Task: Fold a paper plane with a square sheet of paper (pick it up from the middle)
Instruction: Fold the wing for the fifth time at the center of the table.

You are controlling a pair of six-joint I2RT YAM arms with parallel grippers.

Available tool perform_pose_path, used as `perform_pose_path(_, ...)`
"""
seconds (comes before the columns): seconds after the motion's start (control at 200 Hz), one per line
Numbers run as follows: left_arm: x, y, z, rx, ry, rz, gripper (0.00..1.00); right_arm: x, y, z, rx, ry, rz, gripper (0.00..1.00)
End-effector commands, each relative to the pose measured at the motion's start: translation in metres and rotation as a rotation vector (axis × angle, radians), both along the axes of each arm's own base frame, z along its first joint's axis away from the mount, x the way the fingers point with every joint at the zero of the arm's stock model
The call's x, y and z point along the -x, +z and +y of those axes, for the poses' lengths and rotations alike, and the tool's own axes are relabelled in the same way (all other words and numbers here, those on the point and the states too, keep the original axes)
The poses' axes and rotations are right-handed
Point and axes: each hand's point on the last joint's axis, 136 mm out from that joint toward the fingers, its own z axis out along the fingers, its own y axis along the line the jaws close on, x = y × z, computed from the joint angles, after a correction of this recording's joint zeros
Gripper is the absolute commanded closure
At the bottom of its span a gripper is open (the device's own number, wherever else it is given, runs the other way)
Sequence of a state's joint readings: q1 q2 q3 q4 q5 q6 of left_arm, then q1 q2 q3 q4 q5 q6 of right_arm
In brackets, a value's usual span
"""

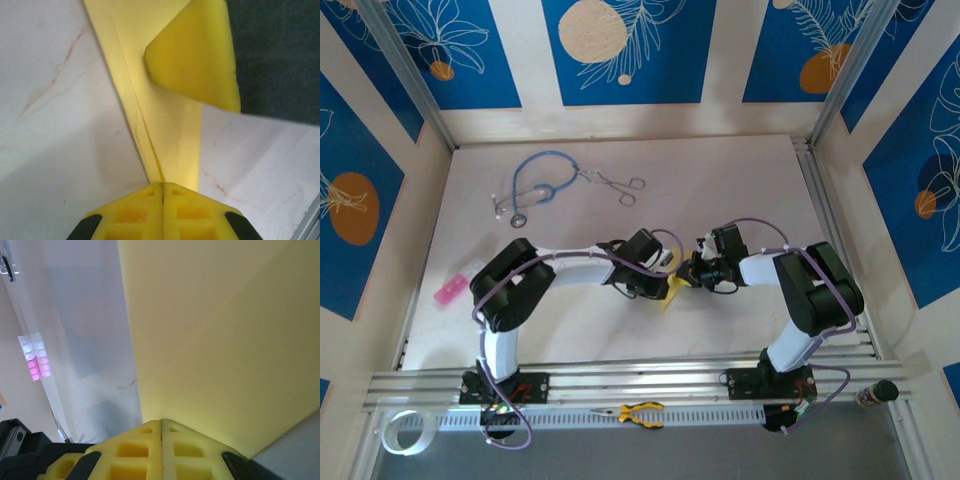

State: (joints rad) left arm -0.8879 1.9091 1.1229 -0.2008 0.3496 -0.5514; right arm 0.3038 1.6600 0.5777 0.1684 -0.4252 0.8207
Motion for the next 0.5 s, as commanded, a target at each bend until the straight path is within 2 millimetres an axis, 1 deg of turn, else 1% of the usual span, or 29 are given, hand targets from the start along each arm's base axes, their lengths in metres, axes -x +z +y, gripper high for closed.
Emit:
perform_pose_path(0.0,0.0,0.027,0.0,-0.006,0.018,-0.021,0.91,0.019,-0.032,-0.017,0.117,-0.035,0.104,1.0)
perform_pose_path(0.055,-0.001,0.035,-0.004,0.016,0.018,-0.023,0.92,0.02,-0.033,-0.018,0.123,-0.037,0.106,1.0)
perform_pose_path(0.19,0.002,0.047,-0.017,0.102,0.021,0.013,1.0,0.021,-0.034,-0.019,0.126,-0.04,0.114,1.0)
perform_pose_path(0.305,0.009,0.054,-0.033,0.181,0.004,0.069,1.0,0.021,-0.035,-0.019,0.125,-0.04,0.118,1.0)
perform_pose_path(0.395,0.011,0.056,-0.042,0.221,0.004,0.095,1.0,0.021,-0.035,-0.018,0.123,-0.04,0.118,1.0)
perform_pose_path(0.495,0.013,0.05,-0.046,0.227,0.009,0.114,1.0,0.022,-0.035,-0.018,0.122,-0.039,0.119,1.0)
